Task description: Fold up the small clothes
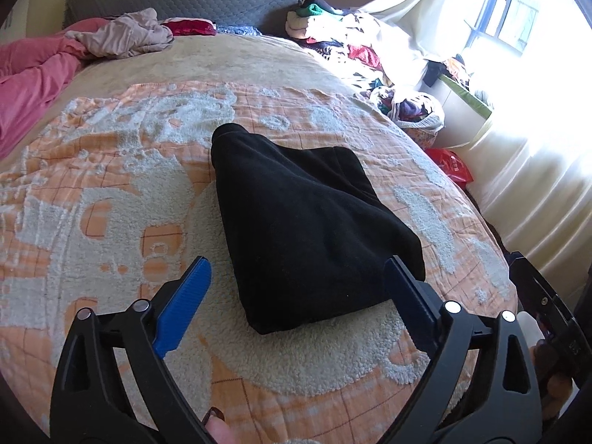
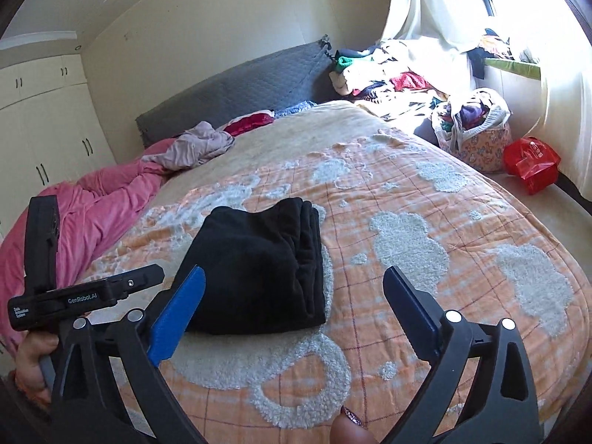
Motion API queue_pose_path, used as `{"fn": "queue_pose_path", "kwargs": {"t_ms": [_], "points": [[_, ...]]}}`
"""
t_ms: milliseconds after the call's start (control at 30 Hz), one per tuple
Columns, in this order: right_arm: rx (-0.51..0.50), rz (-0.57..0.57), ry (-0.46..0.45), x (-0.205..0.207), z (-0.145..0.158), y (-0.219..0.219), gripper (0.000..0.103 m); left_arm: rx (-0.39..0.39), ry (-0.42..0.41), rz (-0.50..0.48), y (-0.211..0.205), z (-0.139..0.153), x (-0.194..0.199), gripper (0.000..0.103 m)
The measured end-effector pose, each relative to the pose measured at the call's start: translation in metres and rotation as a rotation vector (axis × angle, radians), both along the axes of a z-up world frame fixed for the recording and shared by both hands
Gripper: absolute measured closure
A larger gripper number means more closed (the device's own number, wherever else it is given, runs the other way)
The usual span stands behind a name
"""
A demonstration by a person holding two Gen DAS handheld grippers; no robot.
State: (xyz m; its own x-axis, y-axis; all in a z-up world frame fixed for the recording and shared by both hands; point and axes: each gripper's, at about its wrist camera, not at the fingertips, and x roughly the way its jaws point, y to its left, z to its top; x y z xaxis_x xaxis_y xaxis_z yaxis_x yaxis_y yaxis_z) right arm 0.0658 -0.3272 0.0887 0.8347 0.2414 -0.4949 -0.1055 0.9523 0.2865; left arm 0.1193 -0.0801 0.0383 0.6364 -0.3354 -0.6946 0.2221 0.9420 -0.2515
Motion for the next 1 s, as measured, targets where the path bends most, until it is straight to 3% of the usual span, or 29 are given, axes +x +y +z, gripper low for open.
{"fn": "queue_pose_path", "kwargs": {"t_ms": [67, 267, 533, 1000], "points": [[-0.008, 0.001, -0.015, -0.008, 0.005, 0.003, 0.005, 0.000, -0.014, 0.005, 0.003, 0.004, -0.007, 0.009], [-0.016, 0.003, -0.046, -0.026, 0.016, 0.010, 0.005, -0.008, -0.048, 0.006, 0.011, 0.015, -0.029, 0.009], [-0.061, -0.001, -0.062, -0.047, 0.016, 0.022, 0.005, 0.040, -0.104, 0.015, 0.021, 0.018, -0.059, 0.009], [-0.204, -0.018, -0.015, -0.074, -0.026, 0.040, 0.005, 0.078, -0.074, 0.026, 0.037, -0.026, -0.092, 0.009]]}}
